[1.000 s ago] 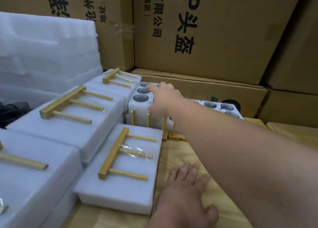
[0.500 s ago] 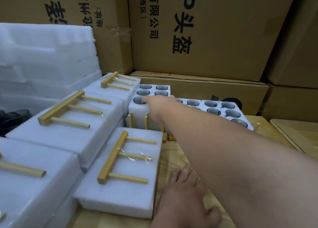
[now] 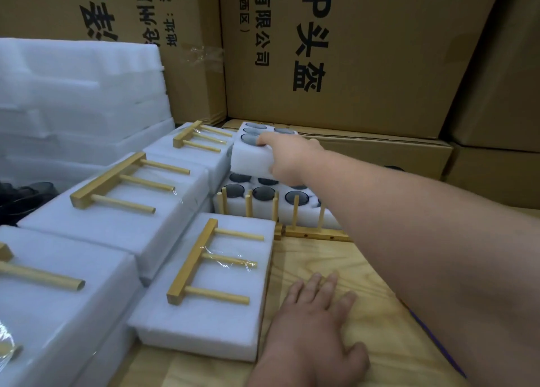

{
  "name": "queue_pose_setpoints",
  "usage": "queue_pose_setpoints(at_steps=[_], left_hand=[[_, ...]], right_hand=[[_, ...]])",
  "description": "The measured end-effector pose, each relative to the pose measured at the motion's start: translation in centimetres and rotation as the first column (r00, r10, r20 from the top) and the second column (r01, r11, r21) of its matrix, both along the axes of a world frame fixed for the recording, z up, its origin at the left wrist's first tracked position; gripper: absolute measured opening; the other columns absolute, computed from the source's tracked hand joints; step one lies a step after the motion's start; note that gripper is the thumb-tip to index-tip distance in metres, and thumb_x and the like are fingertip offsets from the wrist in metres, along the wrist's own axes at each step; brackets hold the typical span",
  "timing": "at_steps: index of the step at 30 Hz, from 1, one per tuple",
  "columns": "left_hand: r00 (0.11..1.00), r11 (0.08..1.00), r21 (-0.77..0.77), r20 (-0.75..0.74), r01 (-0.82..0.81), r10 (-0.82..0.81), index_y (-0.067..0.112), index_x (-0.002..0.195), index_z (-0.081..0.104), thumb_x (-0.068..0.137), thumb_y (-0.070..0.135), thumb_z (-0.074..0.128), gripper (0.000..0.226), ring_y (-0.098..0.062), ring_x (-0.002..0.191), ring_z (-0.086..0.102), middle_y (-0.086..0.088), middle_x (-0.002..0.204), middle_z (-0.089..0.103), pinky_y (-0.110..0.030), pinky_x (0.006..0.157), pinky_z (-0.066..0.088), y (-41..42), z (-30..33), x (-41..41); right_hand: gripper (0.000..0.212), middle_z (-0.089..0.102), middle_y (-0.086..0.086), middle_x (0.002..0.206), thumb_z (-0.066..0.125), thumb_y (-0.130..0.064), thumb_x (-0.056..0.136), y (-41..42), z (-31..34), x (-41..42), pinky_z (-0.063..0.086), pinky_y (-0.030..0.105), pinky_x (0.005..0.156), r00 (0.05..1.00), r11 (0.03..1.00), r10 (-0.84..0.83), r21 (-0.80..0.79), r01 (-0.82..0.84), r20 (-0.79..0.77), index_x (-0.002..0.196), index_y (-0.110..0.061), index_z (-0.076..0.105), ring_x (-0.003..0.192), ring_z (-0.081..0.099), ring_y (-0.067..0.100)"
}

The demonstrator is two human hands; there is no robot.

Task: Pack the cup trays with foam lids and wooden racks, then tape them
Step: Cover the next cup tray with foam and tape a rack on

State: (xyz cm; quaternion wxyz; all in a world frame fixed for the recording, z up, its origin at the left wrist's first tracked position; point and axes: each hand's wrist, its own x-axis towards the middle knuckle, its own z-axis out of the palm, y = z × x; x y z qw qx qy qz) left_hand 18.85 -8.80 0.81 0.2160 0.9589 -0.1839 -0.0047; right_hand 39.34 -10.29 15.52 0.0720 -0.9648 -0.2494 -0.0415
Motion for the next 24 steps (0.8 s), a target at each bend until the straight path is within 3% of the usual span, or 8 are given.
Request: queue_pose_setpoints(at_steps=[3,6,8,12,18,21,24], left_hand=[[1.000,0.997,0.076,-0.020,-0.009,0.010,0.038,0.162,0.010,0.097,0.054,0.047,0.076,-0.012,0.156,-0.016,0.009,0.171,-0.010,-0.035,0.122,-0.018,-0.4,-1.8,1.0],[1.000,0.991,0.133,-0.016,0.003,0.000,0.041,0.161,0.009,0.090,0.062,0.042,0.081,-0.011,0.155,-0.017,0.010,0.170,-0.012,-0.038,0.124,-0.013,-0.8,-2.5,1.4],[1.000,0.990,0.141,0.020,-0.006,0.003,0.042,0.160,0.007,0.087,0.065,0.039,0.083,-0.011,0.155,-0.017,0.010,0.170,-0.013,-0.038,0.125,-0.012,-0.7,-2.9,1.6],[1.000,0.989,0.147,0.000,-0.005,0.005,0.042,0.160,0.007,0.085,0.067,0.035,0.085,-0.010,0.155,-0.017,0.012,0.170,-0.012,-0.038,0.125,-0.011,-0.8,-3.0,1.7],[1.000,0.982,0.190,0.024,-0.014,0.009,0.041,0.161,0.012,0.086,0.066,0.031,0.081,-0.012,0.157,-0.009,0.011,0.171,-0.005,-0.038,0.126,-0.006,-0.7,-3.0,1.5],[0.998,0.983,0.177,0.062,-0.038,0.028,0.040,0.157,0.027,0.084,0.064,0.029,0.077,-0.015,0.157,0.009,0.010,0.170,0.014,-0.035,0.126,0.005,-0.8,-2.5,1.0],[0.985,0.993,0.054,0.140,-0.109,0.101,0.035,0.131,0.059,0.080,0.054,0.032,0.061,-0.020,0.133,0.049,0.009,0.140,0.058,-0.032,0.111,0.037,-0.8,-2.2,0.0]], right_hand=[[0.058,0.057,-0.004,0.110,0.056,-0.017,0.094,-2.0,1.8,-0.7,0.041,0.044,0.091,0.999,0.999,-0.021,0.037,0.019,0.029,0.137,-0.051,0.037,0.109,0.051,0.033],[0.055,0.048,-0.012,0.090,0.057,-0.016,0.095,-4.7,3.7,-2.8,0.038,0.040,0.084,0.997,0.995,-0.036,0.096,0.030,0.065,0.136,-0.049,0.040,0.097,0.050,0.026],[0.053,0.049,-0.013,0.092,0.061,-0.020,0.094,-6.7,4.5,-4.9,0.046,0.042,0.080,0.998,0.987,-0.029,0.162,0.019,0.059,0.135,-0.048,0.041,0.091,0.054,0.024],[0.052,0.062,-0.007,0.105,0.066,-0.028,0.091,-11.2,4.2,-11.0,0.059,0.039,0.057,0.999,0.966,-0.020,0.260,0.011,0.032,0.124,-0.057,0.038,0.071,0.067,0.019],[0.055,0.062,-0.015,0.120,0.068,-0.034,0.090,-15.9,1.8,-19.9,0.050,0.039,0.087,0.998,0.985,-0.029,0.171,0.019,0.059,0.128,-0.058,0.035,0.103,0.060,0.019],[0.055,0.060,-0.019,0.125,0.067,-0.035,0.091,-17.0,0.2,-23.2,0.044,0.034,0.090,0.995,0.984,-0.036,0.179,0.019,0.088,0.131,-0.054,0.034,0.112,0.056,0.017],[0.055,0.058,-0.022,0.128,0.065,-0.036,0.091,-17.6,-1.7,-26.2,0.038,0.033,0.089,0.993,0.969,-0.056,0.244,0.029,0.105,0.133,-0.052,0.033,0.115,0.051,0.012]])
